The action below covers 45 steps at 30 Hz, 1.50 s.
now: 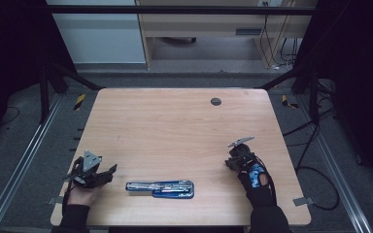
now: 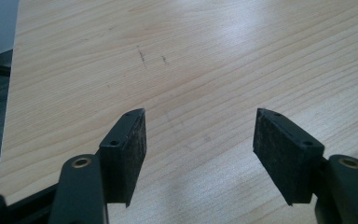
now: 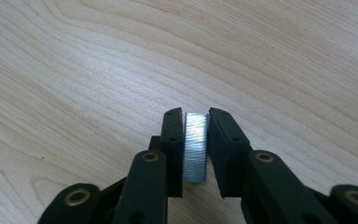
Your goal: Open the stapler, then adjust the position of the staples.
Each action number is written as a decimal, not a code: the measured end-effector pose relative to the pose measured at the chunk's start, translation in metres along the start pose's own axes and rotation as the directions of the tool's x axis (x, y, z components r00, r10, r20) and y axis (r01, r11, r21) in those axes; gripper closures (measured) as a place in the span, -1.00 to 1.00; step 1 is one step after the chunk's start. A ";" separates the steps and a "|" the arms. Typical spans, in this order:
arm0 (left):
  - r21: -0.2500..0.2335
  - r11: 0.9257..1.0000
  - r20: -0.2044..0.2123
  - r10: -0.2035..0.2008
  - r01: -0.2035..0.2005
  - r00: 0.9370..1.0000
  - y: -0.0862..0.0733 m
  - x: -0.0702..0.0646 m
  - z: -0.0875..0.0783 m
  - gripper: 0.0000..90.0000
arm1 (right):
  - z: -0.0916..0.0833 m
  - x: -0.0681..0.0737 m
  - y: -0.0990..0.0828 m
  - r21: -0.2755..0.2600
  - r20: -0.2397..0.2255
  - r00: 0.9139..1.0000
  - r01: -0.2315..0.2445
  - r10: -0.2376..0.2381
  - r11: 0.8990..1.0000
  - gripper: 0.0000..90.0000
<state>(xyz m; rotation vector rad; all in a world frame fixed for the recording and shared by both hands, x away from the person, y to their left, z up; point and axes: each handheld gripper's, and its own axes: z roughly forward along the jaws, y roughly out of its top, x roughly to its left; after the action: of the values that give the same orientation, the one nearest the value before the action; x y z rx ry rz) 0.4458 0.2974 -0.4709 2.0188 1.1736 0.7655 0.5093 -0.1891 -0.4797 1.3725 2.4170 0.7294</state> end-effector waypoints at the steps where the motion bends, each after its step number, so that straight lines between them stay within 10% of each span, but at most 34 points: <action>1: 0.000 1.000 0.000 0.000 0.000 1.000 0.000 0.000 0.000 -0.23 | 0.000 0.000 0.000 0.000 0.000 1.000 0.000 0.000 1.000 0.71; 27: -0.001 1.000 0.009 -0.010 0.010 1.000 0.000 0.003 0.000 -0.22 | -0.024 0.002 0.002 -0.092 -0.075 0.994 0.066 -0.073 0.994 0.73; 45: 0.006 1.000 0.012 -0.009 0.009 1.000 0.000 0.002 0.001 -0.23 | -0.052 0.021 0.012 -0.189 -0.126 0.961 0.221 -0.247 0.957 0.73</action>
<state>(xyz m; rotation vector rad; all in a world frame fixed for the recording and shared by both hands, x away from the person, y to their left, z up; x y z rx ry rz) 0.4479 0.2985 -0.4712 2.0195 1.1787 0.7452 0.4832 -0.1815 -0.4299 0.9749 2.5022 0.9820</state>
